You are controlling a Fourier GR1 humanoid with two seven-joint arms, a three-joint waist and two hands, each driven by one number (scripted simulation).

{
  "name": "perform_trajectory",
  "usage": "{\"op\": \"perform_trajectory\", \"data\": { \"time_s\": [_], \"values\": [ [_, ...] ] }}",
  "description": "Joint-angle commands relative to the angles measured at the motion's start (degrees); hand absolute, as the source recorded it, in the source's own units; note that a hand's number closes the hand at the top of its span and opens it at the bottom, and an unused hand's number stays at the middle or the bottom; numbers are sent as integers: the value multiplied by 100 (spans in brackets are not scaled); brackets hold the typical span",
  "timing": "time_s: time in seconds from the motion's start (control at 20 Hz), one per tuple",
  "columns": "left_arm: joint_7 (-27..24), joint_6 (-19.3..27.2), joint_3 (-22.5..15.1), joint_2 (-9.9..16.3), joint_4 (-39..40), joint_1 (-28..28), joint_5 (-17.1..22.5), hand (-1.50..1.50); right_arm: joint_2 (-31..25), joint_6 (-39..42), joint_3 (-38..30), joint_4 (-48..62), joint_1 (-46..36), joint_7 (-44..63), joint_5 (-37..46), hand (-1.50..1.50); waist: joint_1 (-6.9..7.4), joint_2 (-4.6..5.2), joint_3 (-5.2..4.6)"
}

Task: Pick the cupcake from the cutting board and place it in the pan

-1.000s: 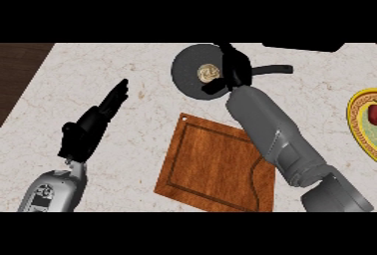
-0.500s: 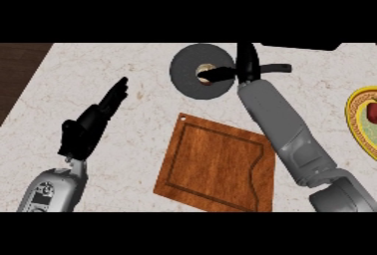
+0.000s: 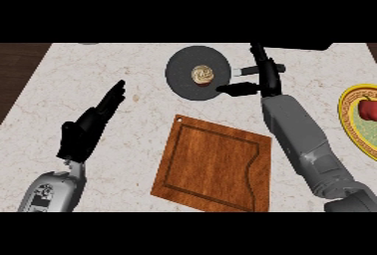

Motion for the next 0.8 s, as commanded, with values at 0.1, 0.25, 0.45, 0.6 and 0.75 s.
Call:
{"op": "perform_trajectory", "data": {
  "time_s": [0.1,0.25,0.45,0.6,0.75],
  "values": [
    [-72,56,-18,-79,-41,281,-48,0,-52,479,-147,289,330,-1193,-10,-150,-112,-87,-10],
    [68,-39,62,32,-54,147,-28,0,-8,567,-246,480,414,-1516,-37,-150,-135,-92,-9],
    [72,-60,179,-4,71,110,19,0,179,733,-289,568,480,-1694,-28,-150,-243,-138,-14],
    [93,43,59,-77,-345,370,-119,0,-20,940,-280,614,666,-1959,45,-150,-249,-153,-14],
    [164,-20,232,-79,26,112,-24,0,258,770,-294,581,998,-2393,67,-150,-296,-158,-14]
  ]
}}
